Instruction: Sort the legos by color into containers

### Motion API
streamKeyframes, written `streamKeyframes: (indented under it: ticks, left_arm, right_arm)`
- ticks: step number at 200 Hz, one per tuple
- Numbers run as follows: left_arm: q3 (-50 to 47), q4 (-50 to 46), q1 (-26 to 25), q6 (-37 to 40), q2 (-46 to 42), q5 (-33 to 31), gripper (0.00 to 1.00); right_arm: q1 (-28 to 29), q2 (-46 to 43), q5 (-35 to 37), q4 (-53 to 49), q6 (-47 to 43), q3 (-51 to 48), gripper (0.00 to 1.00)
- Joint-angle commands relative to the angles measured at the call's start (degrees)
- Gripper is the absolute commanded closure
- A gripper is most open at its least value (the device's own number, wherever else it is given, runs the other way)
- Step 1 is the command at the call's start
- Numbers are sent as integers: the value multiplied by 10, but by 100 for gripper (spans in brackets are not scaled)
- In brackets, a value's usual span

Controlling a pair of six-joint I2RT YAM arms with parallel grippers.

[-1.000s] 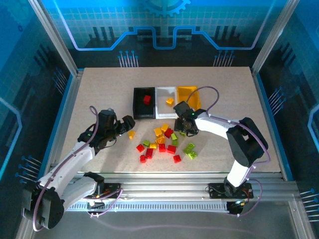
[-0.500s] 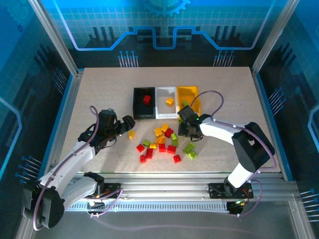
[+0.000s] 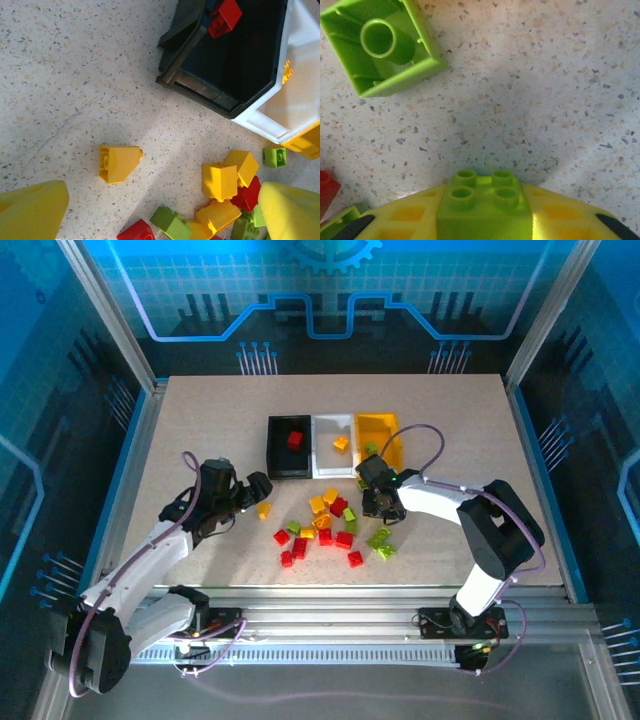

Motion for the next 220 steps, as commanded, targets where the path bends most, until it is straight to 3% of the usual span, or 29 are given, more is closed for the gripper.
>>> streamKeyframes:
  ticks: [1, 54, 161, 186, 220]
  left_arm:
    - [-2, 10, 5, -3, -1, 12, 1]
    - [4, 11, 8, -2, -13, 14, 1]
    - [4, -10, 20, -6, 19, 22, 1]
    - [3, -16, 30, -16, 24, 21, 1]
    - [6, -17, 37, -6, 46, 26, 4]
  right_arm:
    - [-6, -24, 14, -14, -15, 13, 67]
    - [-13, -91, 63, -74, -89, 120, 68]
    - [-92, 204, 107, -187, -113, 460, 64]
    - [-99, 233, 98, -204, -99, 493, 59]
    - [-99, 230, 84, -201, -94, 500, 45]
